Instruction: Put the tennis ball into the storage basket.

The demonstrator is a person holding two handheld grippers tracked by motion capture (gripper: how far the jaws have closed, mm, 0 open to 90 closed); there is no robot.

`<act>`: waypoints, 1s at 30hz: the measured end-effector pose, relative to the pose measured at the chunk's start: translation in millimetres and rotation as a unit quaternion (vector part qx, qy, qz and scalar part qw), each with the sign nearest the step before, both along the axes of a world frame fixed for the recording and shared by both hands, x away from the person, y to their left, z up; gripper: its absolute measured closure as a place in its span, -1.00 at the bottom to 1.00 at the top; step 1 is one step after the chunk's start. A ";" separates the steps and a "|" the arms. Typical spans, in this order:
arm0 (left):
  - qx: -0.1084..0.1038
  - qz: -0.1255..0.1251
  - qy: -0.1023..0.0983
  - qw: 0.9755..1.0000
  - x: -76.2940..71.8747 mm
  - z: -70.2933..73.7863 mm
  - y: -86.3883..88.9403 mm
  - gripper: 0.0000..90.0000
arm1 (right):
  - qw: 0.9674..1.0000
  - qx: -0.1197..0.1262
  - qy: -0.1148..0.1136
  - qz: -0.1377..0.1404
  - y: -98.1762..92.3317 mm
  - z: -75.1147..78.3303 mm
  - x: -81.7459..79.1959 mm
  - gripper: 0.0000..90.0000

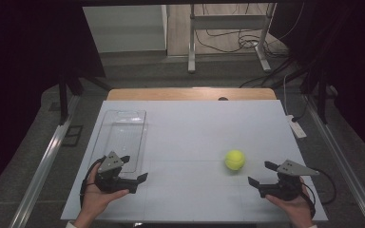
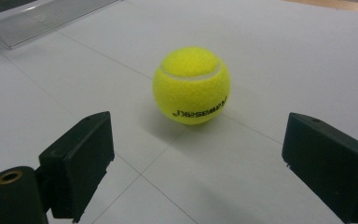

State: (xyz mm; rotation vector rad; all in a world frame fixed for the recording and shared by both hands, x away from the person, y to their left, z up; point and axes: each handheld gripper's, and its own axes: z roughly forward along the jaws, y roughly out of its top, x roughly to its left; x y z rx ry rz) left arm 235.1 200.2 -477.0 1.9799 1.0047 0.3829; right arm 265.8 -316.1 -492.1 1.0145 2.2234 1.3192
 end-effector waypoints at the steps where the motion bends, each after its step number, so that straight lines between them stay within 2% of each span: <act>1: 0.000 -0.001 0.002 1.000 0.6 0.8 0.0 -0.81 | 1.000 0.000 0.000 0.000 0.0 0.1 0.0 -0.80; 9: 0.006 -0.001 0.012 1.000 6.0 6.2 -1.8 -0.81 | 1.000 0.001 0.002 0.001 0.6 -0.5 0.1 -0.80; 19: 0.014 -0.016 0.027 0.999 14.1 9.8 -11.1 -0.81 | 1.000 0.001 0.002 0.001 0.5 -0.3 -0.2 -0.80; 30: 0.024 -0.039 0.030 0.999 19.2 17.1 -23.4 -0.81 | 1.000 0.003 0.002 0.003 0.3 -0.3 -0.3 -0.80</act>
